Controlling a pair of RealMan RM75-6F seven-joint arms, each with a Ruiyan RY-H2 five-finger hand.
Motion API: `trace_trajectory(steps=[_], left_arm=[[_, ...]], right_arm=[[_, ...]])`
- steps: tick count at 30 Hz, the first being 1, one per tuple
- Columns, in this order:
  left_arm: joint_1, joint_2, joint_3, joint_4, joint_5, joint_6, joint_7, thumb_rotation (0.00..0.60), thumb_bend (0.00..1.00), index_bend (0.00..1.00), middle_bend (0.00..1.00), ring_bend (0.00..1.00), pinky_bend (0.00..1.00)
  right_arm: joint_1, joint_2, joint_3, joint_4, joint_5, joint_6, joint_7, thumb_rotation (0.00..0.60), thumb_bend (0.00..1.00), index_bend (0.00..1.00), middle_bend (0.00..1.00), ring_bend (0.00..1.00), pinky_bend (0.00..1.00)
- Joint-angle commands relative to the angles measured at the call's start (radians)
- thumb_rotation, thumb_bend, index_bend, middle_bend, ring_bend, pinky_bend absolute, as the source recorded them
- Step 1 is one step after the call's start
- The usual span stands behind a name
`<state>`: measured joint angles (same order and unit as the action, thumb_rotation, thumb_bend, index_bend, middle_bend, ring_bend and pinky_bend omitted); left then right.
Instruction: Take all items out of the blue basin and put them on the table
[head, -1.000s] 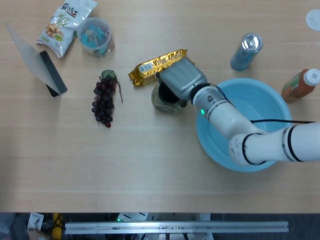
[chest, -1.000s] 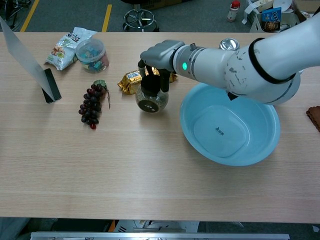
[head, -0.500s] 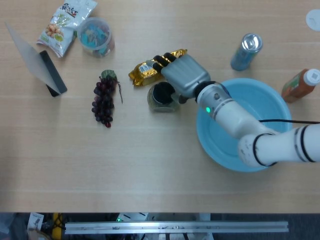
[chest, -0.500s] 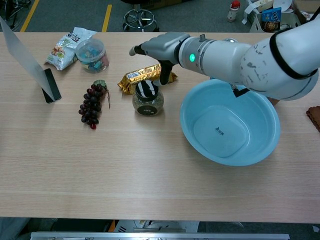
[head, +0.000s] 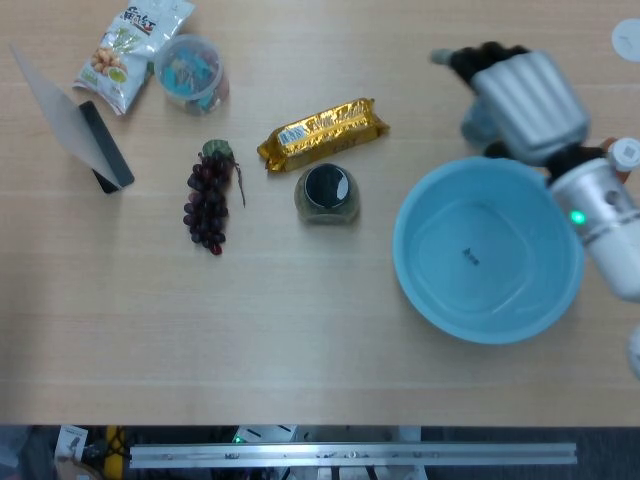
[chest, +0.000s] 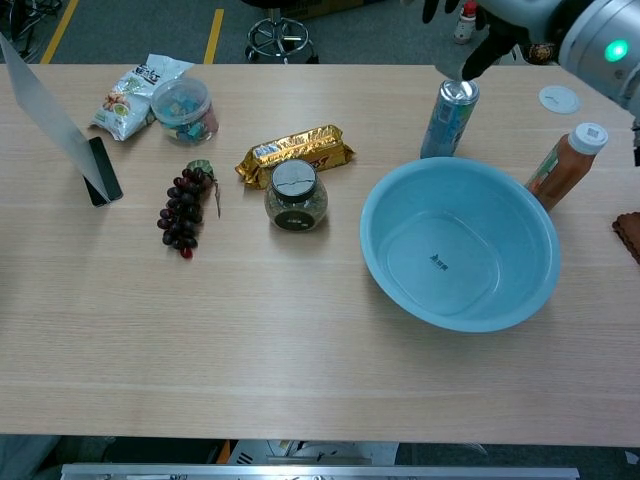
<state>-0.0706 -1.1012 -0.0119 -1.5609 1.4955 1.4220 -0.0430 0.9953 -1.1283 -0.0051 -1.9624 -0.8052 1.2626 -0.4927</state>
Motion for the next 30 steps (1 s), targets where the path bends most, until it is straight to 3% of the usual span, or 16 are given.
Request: trace_trajectory(steps=[1,13,23,30], left_arm=[[-0.011,-0.001,-0.006,-0.002,0.000,-0.010,0.006,0.600,0.27,0.31,0.31,0.25,0.31],[-0.027,-0.022,-0.023,-0.009,0.024,0.026,0.030,0.600,0.27,0.31,0.31,0.25,0.30],[-0.012,-0.033,-0.012,-0.023,0.063,0.080,0.038,0.600,0.27,0.31,0.31,0.25,0.29],[0.011,-0.025,0.013,-0.041,0.092,0.113,0.041,0.600,0.27,0.31,0.31,0.25,0.28]], right_arm=[[-0.127,0.098,-0.065,-0.056,-0.114,0.085,0.064,0.600,0.29,0.24,0.35,0.30,0.43],[-0.508,0.176,-0.205,0.008,-0.386,0.328,0.226,0.600,0.29,0.29,0.39,0.33,0.44],[-0.773,0.161,-0.222,0.113,-0.494,0.510,0.327,0.600,0.29,0.29,0.39,0.34,0.44],[-0.854,0.139,-0.196,0.156,-0.550,0.525,0.365,0.600,0.29,0.29,0.39,0.34,0.44]])
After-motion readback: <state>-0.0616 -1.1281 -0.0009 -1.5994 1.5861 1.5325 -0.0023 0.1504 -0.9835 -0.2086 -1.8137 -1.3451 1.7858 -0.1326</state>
